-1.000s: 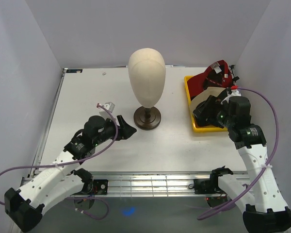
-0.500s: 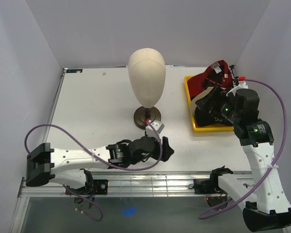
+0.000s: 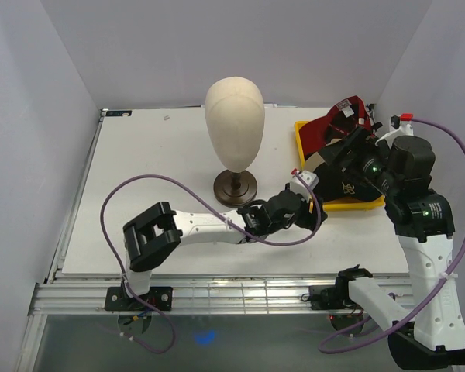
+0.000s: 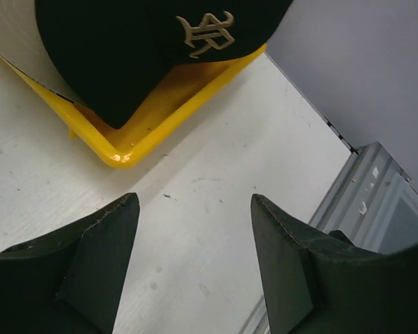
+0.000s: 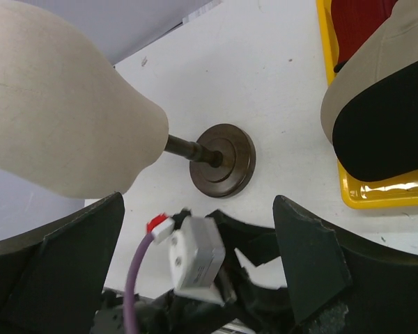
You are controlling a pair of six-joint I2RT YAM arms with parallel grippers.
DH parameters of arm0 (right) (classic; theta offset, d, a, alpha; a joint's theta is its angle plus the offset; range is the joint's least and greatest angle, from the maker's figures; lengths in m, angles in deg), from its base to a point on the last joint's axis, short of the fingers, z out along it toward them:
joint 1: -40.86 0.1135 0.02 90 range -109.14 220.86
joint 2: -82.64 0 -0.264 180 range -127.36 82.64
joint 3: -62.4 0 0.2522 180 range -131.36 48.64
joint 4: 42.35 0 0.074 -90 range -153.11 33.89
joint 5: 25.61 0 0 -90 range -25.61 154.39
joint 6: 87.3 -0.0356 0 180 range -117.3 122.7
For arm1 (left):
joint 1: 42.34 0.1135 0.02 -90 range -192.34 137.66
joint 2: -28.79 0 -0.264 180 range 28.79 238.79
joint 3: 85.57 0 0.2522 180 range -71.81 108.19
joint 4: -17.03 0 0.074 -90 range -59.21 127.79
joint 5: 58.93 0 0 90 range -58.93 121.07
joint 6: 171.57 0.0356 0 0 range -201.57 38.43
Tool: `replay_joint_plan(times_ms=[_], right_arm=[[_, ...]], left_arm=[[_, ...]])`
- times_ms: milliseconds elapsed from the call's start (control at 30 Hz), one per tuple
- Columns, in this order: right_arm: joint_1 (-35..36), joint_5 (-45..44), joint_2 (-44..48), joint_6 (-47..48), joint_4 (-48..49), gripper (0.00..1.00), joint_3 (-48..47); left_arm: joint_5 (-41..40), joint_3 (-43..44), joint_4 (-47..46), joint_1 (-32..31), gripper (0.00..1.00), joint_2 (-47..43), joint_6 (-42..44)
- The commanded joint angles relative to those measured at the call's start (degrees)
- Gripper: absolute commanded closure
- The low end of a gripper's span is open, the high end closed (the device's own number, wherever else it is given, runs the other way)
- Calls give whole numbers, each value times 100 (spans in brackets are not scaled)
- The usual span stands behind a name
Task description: Stack the hats
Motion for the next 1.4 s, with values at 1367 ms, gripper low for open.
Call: replay_joint_plan(times_ms=[1367], right_arm=[[8,440,124,-284,567,8,-136]], left_arm=[[1650,2299,160,1468,28,2083,-55]])
